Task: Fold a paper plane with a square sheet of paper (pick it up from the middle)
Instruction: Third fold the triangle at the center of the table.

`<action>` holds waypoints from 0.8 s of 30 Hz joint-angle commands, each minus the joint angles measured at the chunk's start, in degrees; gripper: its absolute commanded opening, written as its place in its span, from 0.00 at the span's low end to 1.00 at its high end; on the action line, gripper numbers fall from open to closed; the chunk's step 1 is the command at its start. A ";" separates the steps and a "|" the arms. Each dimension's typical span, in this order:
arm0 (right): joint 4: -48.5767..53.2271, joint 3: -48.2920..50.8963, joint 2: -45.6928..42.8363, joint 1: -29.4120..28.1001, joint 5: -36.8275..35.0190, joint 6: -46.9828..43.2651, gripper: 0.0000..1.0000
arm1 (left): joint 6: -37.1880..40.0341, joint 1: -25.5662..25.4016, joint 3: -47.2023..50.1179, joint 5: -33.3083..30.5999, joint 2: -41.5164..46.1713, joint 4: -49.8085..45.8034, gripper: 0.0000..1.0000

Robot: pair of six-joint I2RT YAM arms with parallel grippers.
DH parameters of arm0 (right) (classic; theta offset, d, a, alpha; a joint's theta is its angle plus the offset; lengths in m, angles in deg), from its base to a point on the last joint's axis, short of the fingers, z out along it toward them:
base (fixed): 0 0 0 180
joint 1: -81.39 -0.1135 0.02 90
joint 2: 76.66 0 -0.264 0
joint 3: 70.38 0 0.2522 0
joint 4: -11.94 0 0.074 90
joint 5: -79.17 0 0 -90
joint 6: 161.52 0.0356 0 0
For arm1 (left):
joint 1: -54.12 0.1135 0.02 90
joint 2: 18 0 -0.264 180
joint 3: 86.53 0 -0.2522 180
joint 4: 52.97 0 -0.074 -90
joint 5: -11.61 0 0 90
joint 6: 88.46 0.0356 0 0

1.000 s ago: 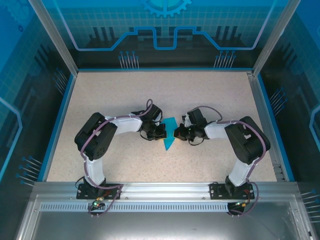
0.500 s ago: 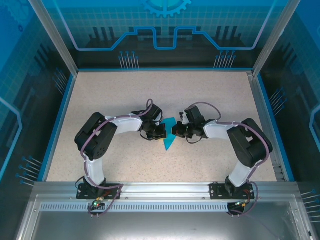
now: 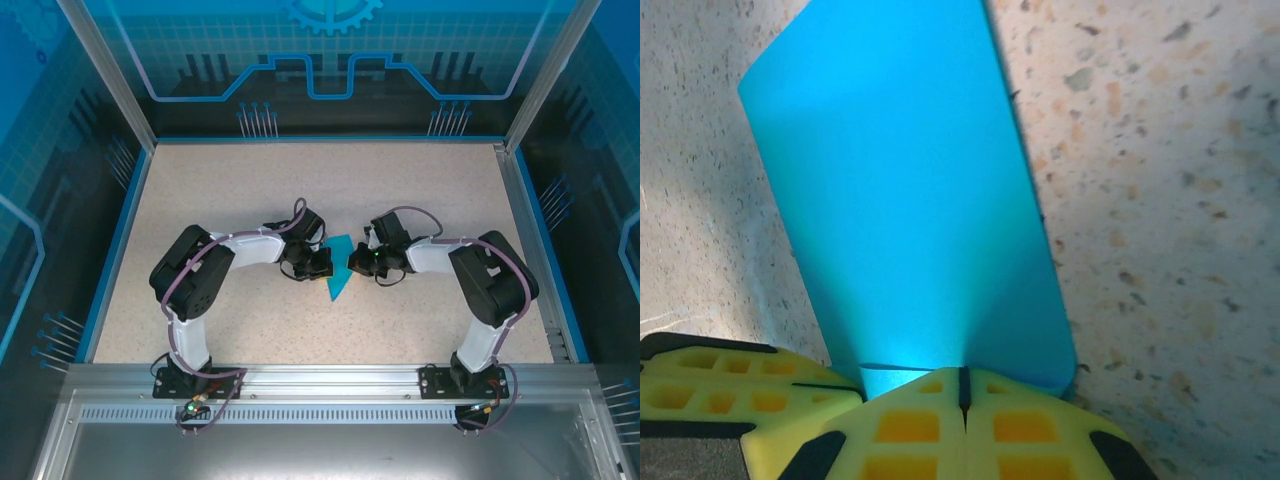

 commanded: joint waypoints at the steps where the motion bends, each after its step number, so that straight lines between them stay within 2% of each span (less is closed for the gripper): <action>1: 5.62 0.20 0.50 3.23 -8.35 1.62 0.00 | 1.17 0.24 2.43 -6.63 -3.34 -8.20 0.00; 8: 5.90 2.46 -9.12 2.42 -14.74 1.47 0.00 | 0.74 0.19 2.58 -6.47 -3.42 -7.59 0.00; 12: 5.06 4.76 -15.31 0.98 -13.87 1.36 0.00 | 0.51 0.19 2.63 -6.40 -3.42 -7.46 0.00; 17: 2.12 7.71 -19.34 -5.37 -8.88 3.96 0.00 | -0.06 0.22 2.65 -6.35 -3.66 -6.80 0.00; 24: -5.92 11.06 -17.41 -14.24 -6.45 12.21 0.00 | -0.67 0.27 2.90 -6.34 -3.86 -5.95 0.00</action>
